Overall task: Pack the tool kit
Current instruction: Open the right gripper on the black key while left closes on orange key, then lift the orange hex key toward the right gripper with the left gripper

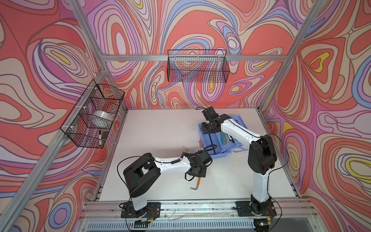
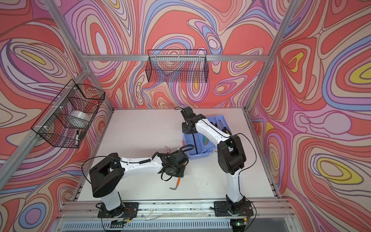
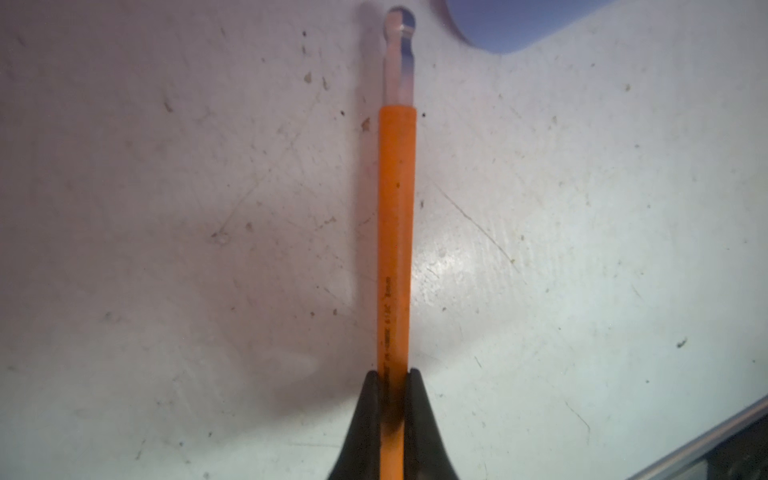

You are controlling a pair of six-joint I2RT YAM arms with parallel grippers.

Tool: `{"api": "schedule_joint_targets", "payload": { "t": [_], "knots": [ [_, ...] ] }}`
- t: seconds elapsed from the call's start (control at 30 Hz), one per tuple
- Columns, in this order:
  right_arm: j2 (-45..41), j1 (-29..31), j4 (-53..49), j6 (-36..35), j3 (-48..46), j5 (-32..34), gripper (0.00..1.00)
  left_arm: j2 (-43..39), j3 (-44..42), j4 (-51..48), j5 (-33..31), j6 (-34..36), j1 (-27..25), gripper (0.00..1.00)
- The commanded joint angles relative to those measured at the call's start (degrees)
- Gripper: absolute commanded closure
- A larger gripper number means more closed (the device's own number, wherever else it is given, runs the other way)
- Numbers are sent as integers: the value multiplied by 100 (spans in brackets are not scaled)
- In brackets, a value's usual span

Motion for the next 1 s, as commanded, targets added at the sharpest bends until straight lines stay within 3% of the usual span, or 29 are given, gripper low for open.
{"api": "schedule_joint_targets", "payload": {
  "t": [0.0,0.37,0.97],
  "knots": [
    [-348,-19,121,131,-266,-138,64,-329,-38,-162,-198,-81,12,100],
    [-944,-17,297,261,-985,-288,64,-851,-124,-242,-270,-1,251,100],
    [-1956,-18,856,680,-2054,-1692,67,-1622,-164,216,-223,134,764,100]
  ]
}}
